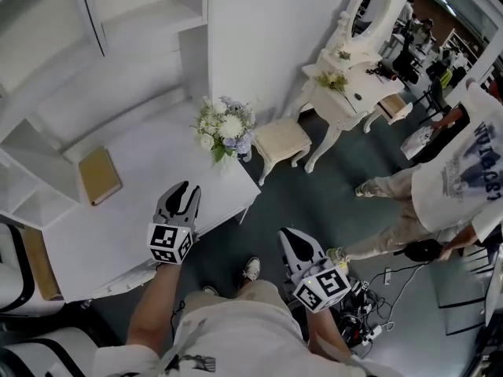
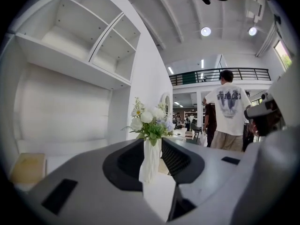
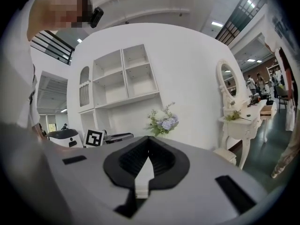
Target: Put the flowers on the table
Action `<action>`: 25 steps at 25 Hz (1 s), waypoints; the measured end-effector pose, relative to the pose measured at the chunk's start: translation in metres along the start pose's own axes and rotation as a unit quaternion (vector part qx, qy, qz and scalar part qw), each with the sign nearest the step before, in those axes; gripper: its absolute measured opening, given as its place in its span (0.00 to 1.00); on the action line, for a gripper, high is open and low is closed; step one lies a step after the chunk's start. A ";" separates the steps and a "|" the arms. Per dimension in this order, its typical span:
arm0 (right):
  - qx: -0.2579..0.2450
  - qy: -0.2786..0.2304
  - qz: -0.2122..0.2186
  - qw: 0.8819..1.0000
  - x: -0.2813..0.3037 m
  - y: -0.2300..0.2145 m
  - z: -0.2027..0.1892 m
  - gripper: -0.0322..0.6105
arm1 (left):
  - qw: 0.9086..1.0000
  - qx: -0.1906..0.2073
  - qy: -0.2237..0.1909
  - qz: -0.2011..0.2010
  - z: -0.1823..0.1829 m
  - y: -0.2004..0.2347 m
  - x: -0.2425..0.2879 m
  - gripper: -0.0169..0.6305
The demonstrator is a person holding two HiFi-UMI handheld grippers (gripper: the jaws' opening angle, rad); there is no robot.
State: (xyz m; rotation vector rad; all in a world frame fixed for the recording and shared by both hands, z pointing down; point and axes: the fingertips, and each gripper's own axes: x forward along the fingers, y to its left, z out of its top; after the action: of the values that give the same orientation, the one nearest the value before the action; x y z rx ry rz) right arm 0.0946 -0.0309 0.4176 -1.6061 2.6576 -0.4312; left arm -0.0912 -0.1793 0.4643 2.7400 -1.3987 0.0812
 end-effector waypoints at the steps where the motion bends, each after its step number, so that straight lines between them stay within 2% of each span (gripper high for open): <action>1: 0.001 0.001 0.006 1.000 0.003 0.000 0.001 0.07 | 1.000 0.001 0.000 0.000 0.003 0.000 -0.004 0.21; 8: -0.007 -0.003 0.042 0.999 0.032 0.001 0.022 0.07 | 1.000 -0.005 -0.009 0.023 0.028 0.014 -0.020 0.12; 16: 0.001 0.003 0.051 0.999 0.053 -0.018 0.025 0.07 | 0.999 -0.006 -0.037 0.025 0.061 0.021 -0.014 0.06; 20: -0.001 -0.001 0.058 0.998 0.065 -0.024 0.033 0.07 | 0.997 -0.014 -0.067 0.027 0.087 0.025 -0.020 0.05; 25: 0.000 -0.023 0.064 0.998 0.076 -0.039 0.051 0.07 | 0.993 -0.009 -0.104 0.052 0.125 0.034 -0.048 0.05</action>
State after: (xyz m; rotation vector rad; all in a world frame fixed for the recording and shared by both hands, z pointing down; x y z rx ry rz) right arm 0.0996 -0.1260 0.3881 -1.4168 2.7051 -0.3845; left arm -0.1452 -0.1705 0.3369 2.7246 -1.5829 -0.2184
